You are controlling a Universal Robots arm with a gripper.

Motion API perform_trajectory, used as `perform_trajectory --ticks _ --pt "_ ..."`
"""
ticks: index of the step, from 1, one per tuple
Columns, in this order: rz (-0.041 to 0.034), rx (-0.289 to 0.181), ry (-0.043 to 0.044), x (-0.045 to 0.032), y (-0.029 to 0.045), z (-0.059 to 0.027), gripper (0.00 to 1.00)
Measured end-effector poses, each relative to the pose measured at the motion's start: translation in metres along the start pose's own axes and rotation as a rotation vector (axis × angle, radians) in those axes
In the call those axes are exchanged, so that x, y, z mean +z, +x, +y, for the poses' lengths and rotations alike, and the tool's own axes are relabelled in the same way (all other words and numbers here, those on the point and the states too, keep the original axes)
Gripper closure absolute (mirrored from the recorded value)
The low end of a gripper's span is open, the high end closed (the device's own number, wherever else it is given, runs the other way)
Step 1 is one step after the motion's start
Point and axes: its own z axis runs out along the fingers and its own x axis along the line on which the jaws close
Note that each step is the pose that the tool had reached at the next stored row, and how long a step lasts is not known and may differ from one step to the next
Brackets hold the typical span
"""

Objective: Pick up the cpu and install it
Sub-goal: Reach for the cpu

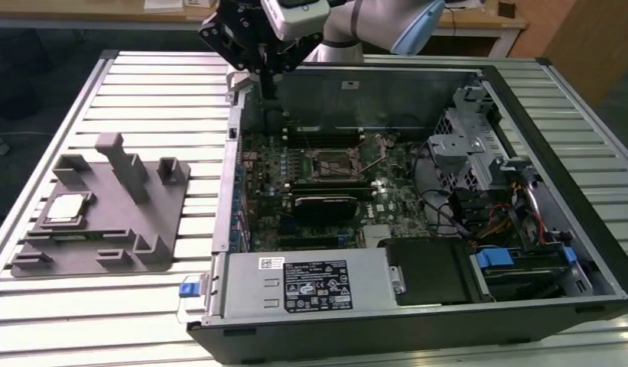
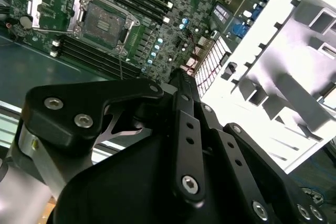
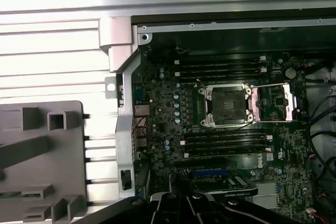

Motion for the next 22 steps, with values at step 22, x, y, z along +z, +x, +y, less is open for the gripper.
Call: perform_trajectory --ticks 22 --pt "-0.0001 0.0 0.0 -0.0009 0.0337 -0.0025 0.89"
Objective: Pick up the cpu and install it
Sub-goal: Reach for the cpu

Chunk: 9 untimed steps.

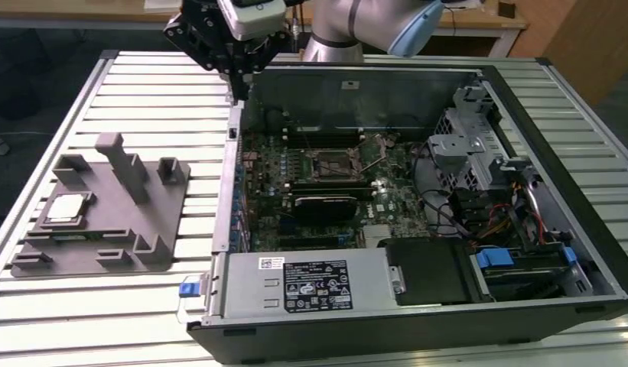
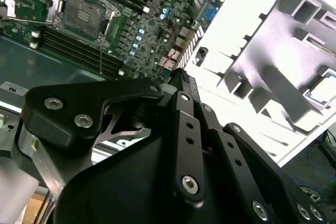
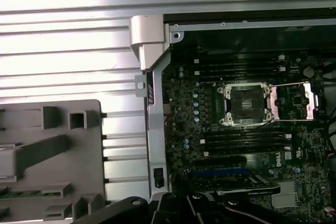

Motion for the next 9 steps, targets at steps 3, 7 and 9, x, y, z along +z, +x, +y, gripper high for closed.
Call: perform_trajectory --ticks 3,7,9 --pt "-0.0001 0.0 -0.0001 -0.0001 0.006 -0.0004 0.89" --pt "-0.0001 0.0 -0.0001 -0.0003 0.0149 -0.0011 0.89" --pt "0.0 0.0 -0.0001 -0.0004 0.0195 -0.0015 0.89"
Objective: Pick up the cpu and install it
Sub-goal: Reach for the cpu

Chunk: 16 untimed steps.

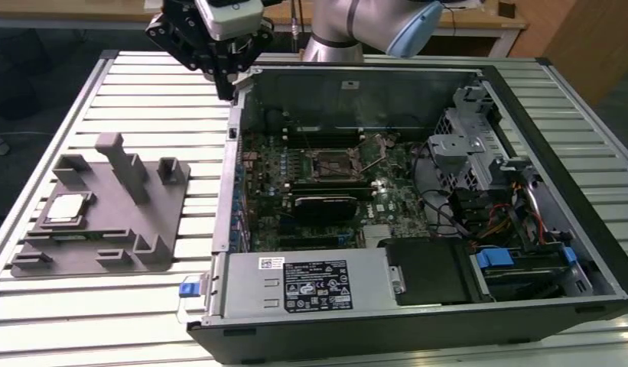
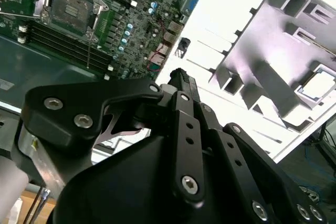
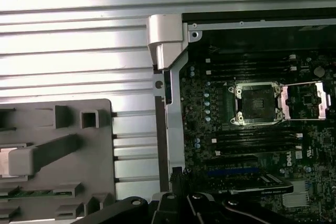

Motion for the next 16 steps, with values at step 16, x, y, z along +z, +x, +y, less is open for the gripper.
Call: perform_trajectory --ticks 16 --pt "0.0 0.0 0.0 0.0009 0.0428 -0.0021 0.89"
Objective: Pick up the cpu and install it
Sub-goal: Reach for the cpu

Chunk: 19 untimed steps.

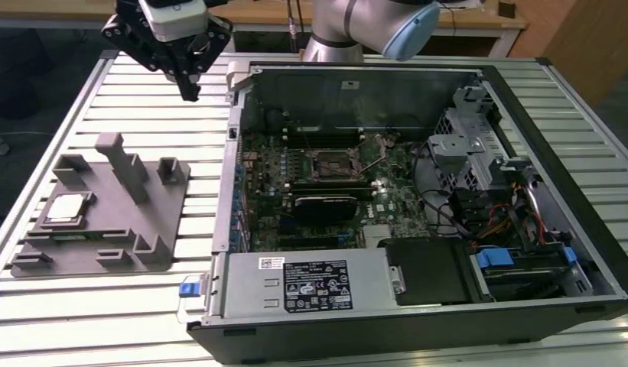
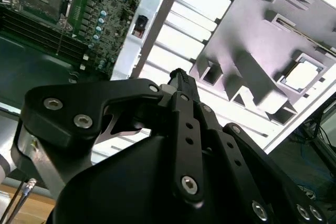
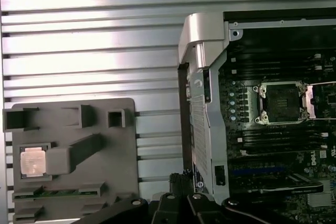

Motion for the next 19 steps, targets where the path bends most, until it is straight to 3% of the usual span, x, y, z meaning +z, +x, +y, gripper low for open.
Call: perform_trajectory --ticks 8,19 --pt "0.0 0.0 0.0 0.0024 0.0169 -0.0001 0.89" --pt "0.0 0.0 0.0 0.0089 0.0347 -0.0008 0.89"
